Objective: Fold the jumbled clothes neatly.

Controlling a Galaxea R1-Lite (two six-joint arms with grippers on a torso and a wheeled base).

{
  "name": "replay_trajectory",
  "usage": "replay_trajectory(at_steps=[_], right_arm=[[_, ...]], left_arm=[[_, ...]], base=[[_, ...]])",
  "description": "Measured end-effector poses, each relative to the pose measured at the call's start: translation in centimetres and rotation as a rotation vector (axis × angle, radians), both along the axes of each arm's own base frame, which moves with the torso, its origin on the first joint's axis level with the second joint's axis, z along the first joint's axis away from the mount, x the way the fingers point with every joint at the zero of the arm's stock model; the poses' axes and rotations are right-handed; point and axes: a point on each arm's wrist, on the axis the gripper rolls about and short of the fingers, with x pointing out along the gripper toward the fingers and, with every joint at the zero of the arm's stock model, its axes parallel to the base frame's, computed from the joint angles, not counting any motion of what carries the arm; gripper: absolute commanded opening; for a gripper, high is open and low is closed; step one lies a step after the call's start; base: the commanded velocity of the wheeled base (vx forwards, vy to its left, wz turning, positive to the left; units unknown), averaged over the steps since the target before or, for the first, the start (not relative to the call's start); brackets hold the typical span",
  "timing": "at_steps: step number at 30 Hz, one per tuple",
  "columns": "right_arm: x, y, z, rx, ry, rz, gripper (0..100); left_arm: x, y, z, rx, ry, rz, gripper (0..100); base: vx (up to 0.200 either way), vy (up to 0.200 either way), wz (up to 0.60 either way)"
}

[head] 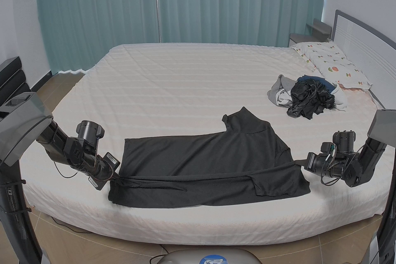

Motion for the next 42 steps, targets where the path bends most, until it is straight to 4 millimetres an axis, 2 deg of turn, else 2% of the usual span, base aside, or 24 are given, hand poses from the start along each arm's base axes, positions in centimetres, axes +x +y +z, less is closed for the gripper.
replay_trajectory(at_steps=[12, 13, 14, 15, 22, 28, 36, 42], right_arm=[[1.0, 0.1, -1.5, 0.033, 0.022, -0.019, 0], [1.1, 0.1, -1.7, 0.033, 0.018, -0.019, 0], [1.1, 0.1, -1.8, 0.034, 0.015, -0.019, 0], [1.2, 0.1, -2.0, 0.034, 0.012, -0.019, 100], [1.2, 0.1, -3.3, 0.036, 0.031, -0.020, 100], [1.1, 0.0, -3.7, 0.057, 0.046, -0.036, 100], [0.9, -1.2, -2.3, 0.224, 0.026, -0.168, 100], [0.2, -1.3, -1.4, 0.268, 0.029, -0.193, 100]], left_arm=[[0.5, -0.1, -0.5, 0.010, 0.005, 0.006, 0], [0.5, -0.1, -0.5, 0.010, 0.004, 0.005, 100], [0.5, -0.1, -0.5, 0.010, 0.005, 0.005, 100], [0.5, -0.1, -0.5, 0.010, 0.005, 0.004, 100], [0.5, -0.2, -0.6, 0.011, 0.005, 0.002, 100], [0.5, -0.2, -0.6, 0.010, 0.006, 0.007, 100], [-0.6, -0.1, -0.5, -0.043, 0.022, -0.022, 100], [-2.2, 0.0, 0.1, -0.078, -0.058, -0.055, 100]], base=[[0.000, 0.000, 0.00], [0.000, 0.000, 0.00], [0.000, 0.000, 0.00], [0.000, 0.000, 0.00], [0.000, 0.000, 0.00], [0.000, 0.000, 0.00], [0.000, 0.000, 0.00], [0.000, 0.000, 0.00]])
